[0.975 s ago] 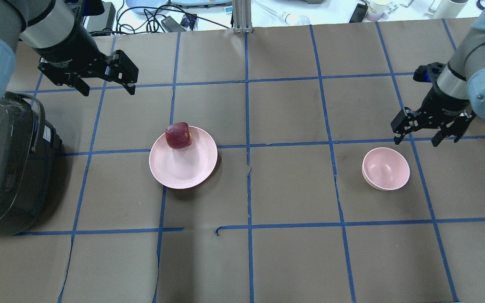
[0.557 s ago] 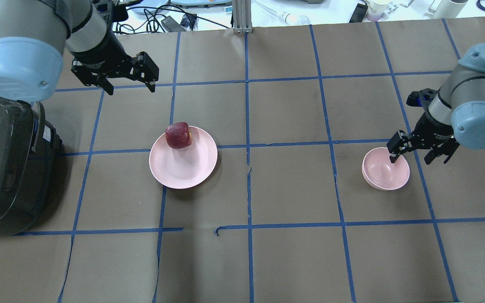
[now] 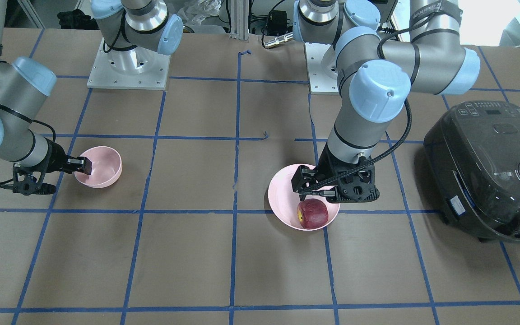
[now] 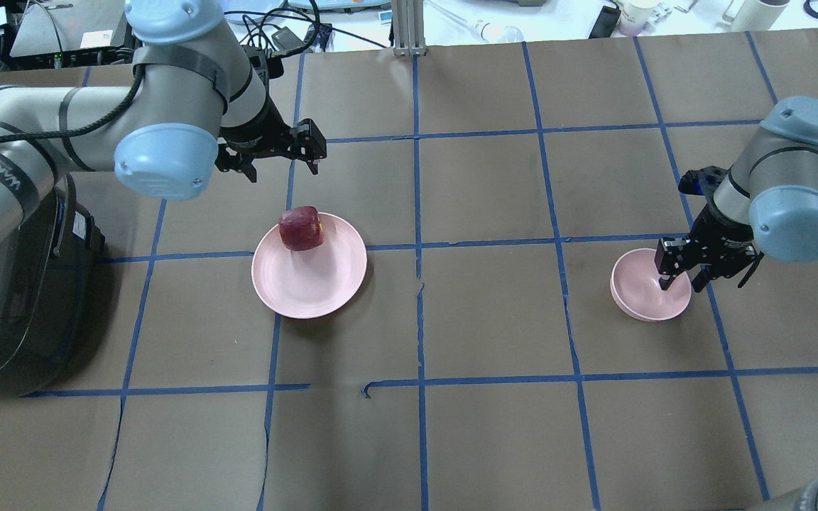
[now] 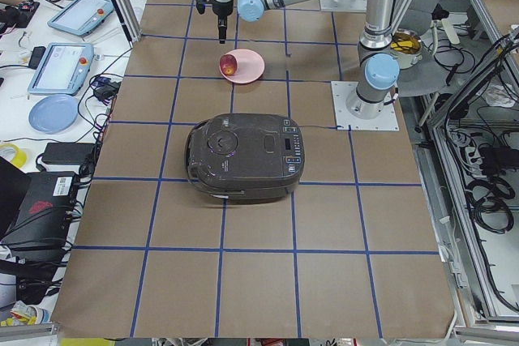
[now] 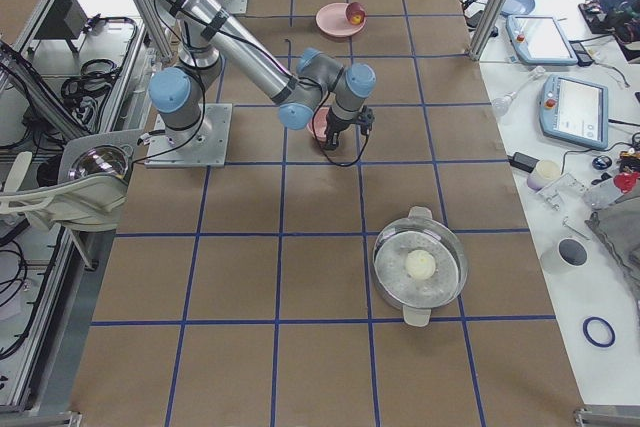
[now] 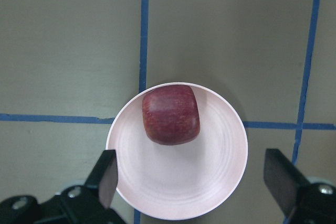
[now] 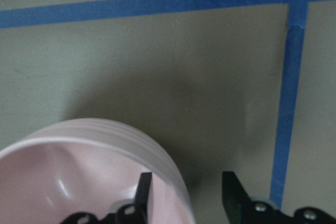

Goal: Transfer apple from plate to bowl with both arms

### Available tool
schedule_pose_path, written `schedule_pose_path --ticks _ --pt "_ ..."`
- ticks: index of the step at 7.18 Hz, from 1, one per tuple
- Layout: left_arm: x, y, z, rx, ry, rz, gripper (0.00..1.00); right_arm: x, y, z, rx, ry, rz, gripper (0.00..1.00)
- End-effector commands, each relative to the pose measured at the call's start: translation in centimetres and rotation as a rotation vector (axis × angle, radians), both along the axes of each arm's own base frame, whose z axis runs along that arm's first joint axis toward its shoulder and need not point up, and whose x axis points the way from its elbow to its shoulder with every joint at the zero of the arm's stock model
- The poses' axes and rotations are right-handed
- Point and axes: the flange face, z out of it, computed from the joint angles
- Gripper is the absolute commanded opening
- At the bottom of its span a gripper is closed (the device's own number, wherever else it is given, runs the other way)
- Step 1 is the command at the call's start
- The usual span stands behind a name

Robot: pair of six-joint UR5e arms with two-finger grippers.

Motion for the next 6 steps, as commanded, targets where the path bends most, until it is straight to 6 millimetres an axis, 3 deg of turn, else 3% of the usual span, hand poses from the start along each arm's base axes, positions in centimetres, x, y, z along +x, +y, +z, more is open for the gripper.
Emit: schedule_pose_path --ticks 1,3,4,6 --pt "-0.2 0.1 -4.0 0.036 -0.011 0.013 0.99 0.1 0.3 -0.1 0.022 -0.005 -0.003 0.00" --pt "0.0 0.2 -6.2 0.059 -0.014 0.049 0.99 0.3 0.3 1.7 0.038 -0.021 -0.005 0.00" --pt "0.1 0.3 -7.6 0.085 -0.026 0.070 0.99 0.6 -0.6 4.7 0.044 -0.040 -0.007 0.00" --pt "0.5 0.6 -9.7 0.096 -0.066 0.081 0.99 2.5 -2.0 7.5 0.038 -0.133 0.009 0.00"
